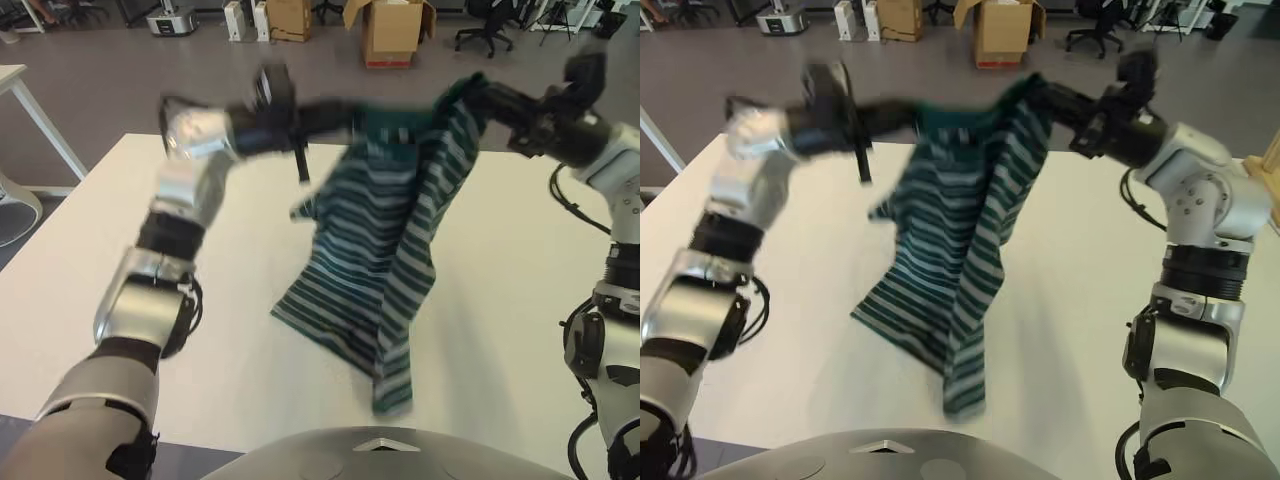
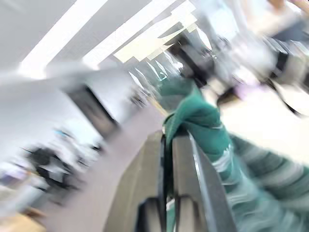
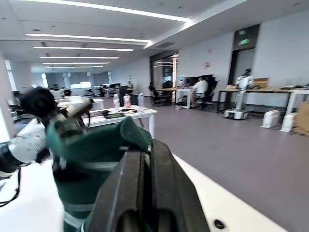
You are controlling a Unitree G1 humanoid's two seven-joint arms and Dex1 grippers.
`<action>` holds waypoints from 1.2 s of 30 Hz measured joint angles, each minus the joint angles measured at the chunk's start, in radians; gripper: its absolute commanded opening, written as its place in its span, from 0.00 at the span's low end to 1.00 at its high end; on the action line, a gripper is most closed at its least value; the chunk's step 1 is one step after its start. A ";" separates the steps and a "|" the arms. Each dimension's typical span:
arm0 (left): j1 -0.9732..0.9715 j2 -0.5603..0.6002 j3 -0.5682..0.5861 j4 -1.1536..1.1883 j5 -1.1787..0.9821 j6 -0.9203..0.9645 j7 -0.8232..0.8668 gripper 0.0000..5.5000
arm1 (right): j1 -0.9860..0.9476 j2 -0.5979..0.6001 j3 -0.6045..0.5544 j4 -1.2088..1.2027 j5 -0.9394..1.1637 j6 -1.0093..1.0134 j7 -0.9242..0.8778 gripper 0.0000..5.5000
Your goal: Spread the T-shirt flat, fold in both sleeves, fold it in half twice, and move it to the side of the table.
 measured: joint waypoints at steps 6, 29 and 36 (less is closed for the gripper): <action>-0.079 -0.003 0.043 0.085 0.144 -0.044 -0.011 0.00 | -0.141 0.005 0.048 0.016 -0.096 -0.104 -0.097 0.00; -0.351 0.248 0.089 -0.041 0.229 0.132 -0.314 0.00 | -0.363 -0.216 0.091 -0.173 -0.040 -0.031 0.059 0.00; -0.289 0.329 0.195 -0.453 -0.187 0.699 -0.360 0.00 | -0.354 -0.306 -0.068 -0.336 0.358 0.240 0.125 0.00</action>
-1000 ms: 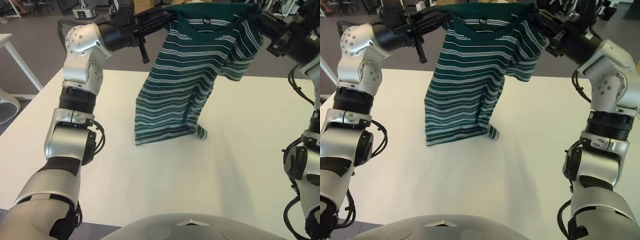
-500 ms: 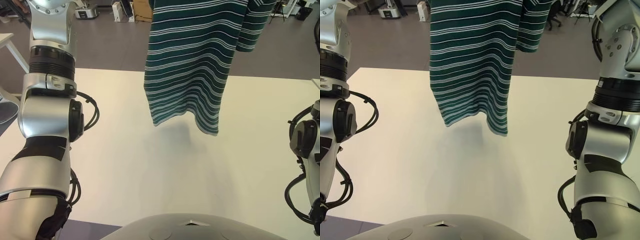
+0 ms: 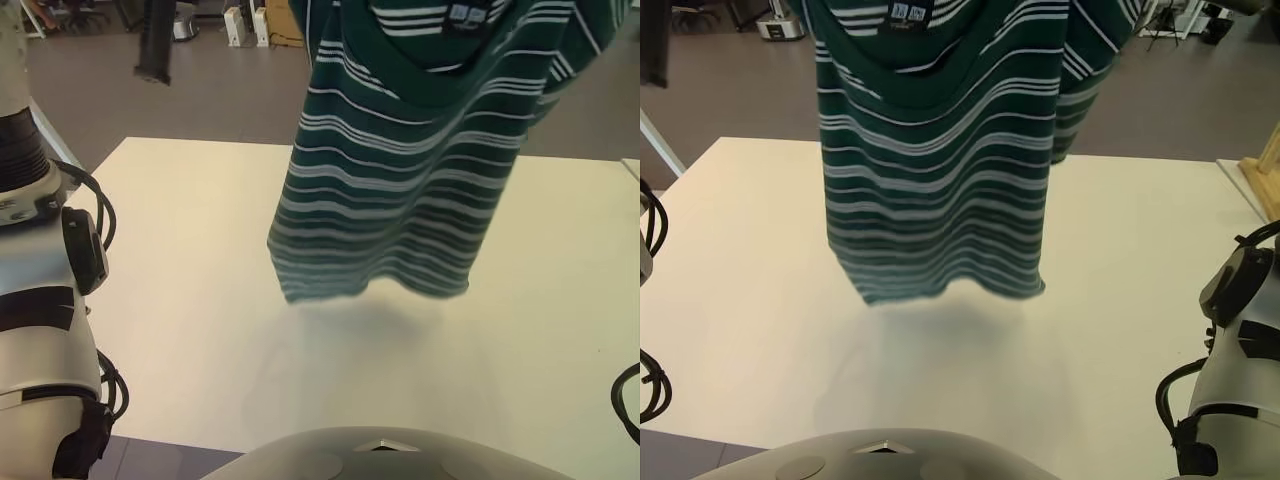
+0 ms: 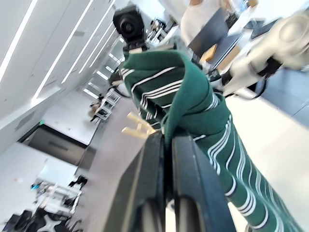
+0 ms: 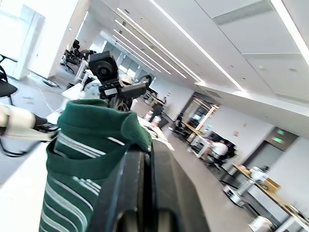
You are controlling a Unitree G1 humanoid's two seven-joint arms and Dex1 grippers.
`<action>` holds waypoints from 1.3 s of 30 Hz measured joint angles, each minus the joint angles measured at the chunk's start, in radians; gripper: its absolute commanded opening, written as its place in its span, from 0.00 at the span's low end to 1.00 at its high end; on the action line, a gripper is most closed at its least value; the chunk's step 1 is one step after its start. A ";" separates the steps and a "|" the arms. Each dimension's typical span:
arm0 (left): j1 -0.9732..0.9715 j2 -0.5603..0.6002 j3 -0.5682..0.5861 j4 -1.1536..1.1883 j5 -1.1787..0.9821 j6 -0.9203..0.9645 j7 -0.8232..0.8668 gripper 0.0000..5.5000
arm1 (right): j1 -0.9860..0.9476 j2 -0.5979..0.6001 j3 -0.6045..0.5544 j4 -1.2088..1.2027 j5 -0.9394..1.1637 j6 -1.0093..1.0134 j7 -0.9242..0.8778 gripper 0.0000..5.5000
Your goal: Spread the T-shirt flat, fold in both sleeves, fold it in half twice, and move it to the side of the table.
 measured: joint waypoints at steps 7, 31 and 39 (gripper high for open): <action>0.088 0.065 -0.010 -0.101 -0.024 0.124 0.010 0.00 | 0.139 -0.034 0.014 -0.112 0.080 0.060 -0.080 0.00; 0.307 -0.633 -0.384 1.331 0.836 -0.751 0.817 0.06 | 0.143 0.617 0.557 1.431 -0.928 -0.811 -0.502 0.00; 0.306 -0.640 -0.177 1.346 0.819 -0.803 0.903 0.34 | 0.103 0.613 0.298 1.449 -0.838 -0.948 -0.551 0.22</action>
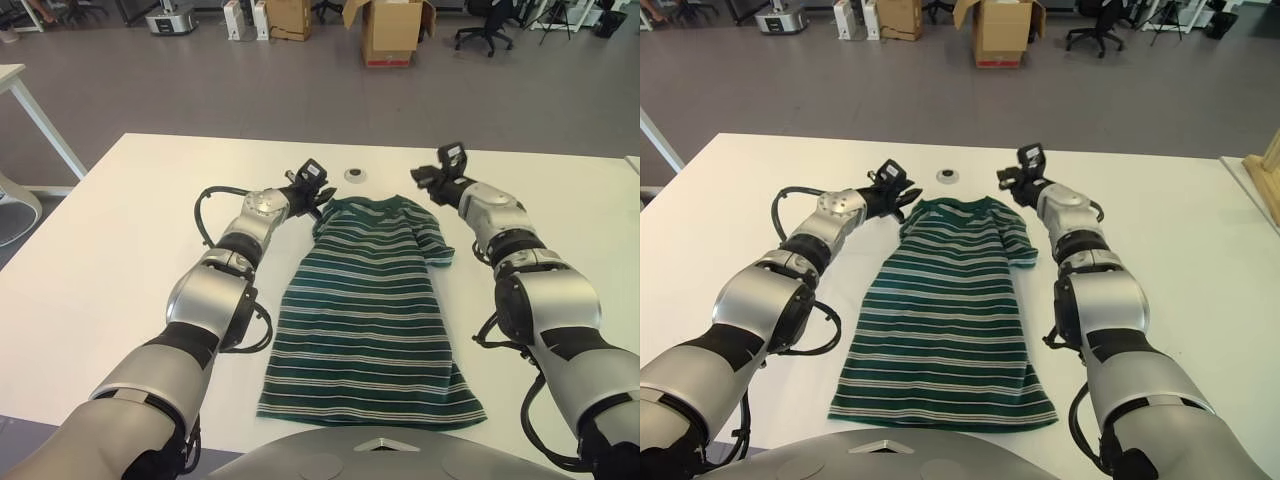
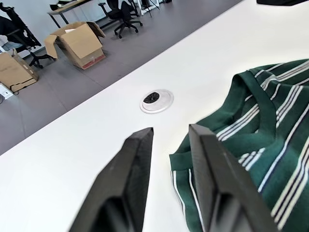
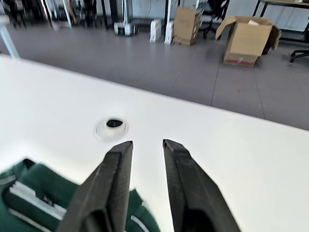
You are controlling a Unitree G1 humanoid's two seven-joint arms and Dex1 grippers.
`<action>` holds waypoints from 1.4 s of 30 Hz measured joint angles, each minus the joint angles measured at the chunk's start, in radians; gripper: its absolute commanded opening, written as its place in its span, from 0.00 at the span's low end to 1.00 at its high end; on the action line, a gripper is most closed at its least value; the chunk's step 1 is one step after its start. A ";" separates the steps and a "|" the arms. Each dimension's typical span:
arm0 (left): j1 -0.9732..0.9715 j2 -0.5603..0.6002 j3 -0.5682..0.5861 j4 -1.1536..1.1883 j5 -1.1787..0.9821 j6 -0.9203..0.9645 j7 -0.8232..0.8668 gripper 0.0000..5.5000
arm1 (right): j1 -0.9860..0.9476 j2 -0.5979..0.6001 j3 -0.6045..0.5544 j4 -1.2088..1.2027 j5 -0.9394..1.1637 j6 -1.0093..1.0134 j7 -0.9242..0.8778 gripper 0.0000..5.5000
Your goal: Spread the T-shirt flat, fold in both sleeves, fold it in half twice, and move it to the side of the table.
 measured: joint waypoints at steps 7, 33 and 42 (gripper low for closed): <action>0.053 0.169 0.039 -0.050 0.041 -0.163 -0.069 0.35 | 0.351 -0.139 0.092 -0.490 -0.052 0.073 0.297 0.22; 0.234 0.169 0.123 -0.396 -0.037 -0.211 -0.142 0.35 | 0.425 -0.336 0.179 -0.902 -0.057 0.214 0.518 0.22; 0.230 0.176 0.081 -0.395 0.003 -0.222 -0.142 0.35 | 0.797 -0.280 0.367 -1.208 -0.048 0.450 0.523 0.22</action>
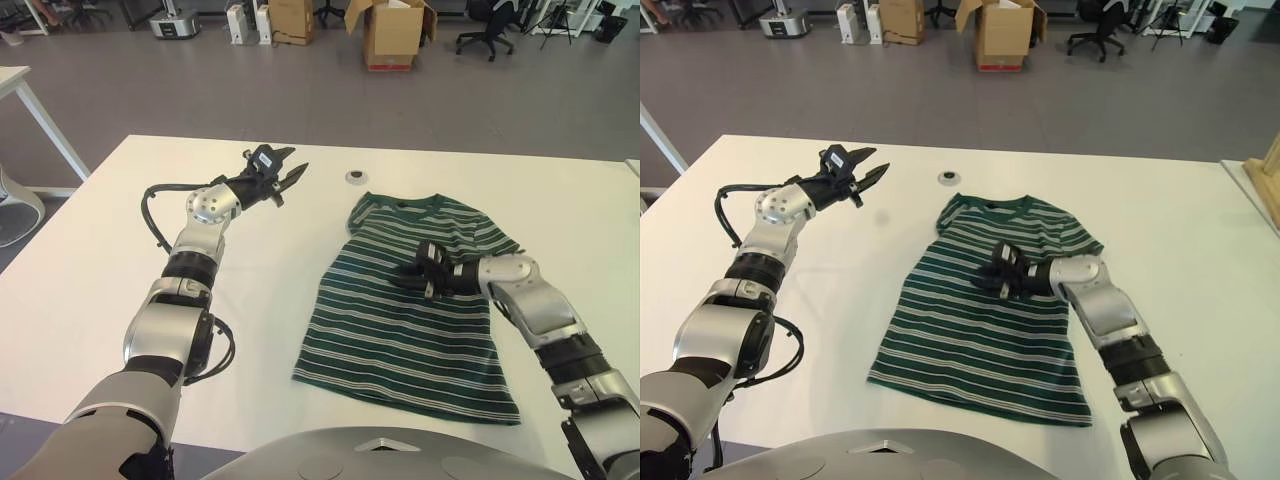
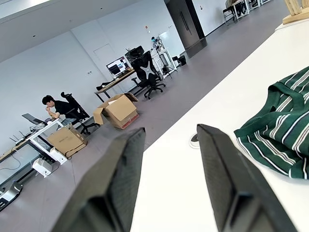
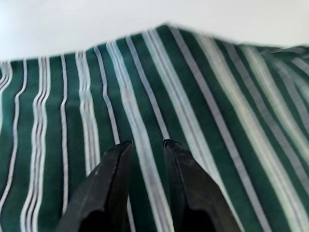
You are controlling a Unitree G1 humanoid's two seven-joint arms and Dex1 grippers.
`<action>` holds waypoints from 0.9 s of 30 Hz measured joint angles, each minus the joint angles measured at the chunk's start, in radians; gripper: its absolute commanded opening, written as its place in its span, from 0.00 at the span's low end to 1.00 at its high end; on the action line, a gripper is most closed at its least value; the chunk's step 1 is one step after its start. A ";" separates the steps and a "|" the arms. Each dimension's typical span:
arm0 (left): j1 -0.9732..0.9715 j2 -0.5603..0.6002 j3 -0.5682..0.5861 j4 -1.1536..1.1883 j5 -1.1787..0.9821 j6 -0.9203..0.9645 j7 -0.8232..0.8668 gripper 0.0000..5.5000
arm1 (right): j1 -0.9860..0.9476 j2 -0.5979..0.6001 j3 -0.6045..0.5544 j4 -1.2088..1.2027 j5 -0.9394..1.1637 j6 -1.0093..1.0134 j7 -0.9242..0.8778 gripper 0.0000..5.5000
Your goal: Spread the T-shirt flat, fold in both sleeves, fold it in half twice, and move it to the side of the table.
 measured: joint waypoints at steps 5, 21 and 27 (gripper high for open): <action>0.001 0.003 -0.051 -0.003 0.035 -0.030 -0.040 0.35 | 0.083 -0.323 0.047 -0.123 0.001 0.011 0.287 0.22; 0.181 -0.124 -0.251 -0.130 -0.098 0.167 -0.608 0.35 | 0.099 -0.398 0.039 -0.104 -0.003 -0.029 0.343 0.22; -0.018 -0.184 -0.195 0.164 -0.088 0.181 -0.630 0.35 | 0.059 -0.356 0.058 -0.065 -0.004 -0.048 0.346 0.22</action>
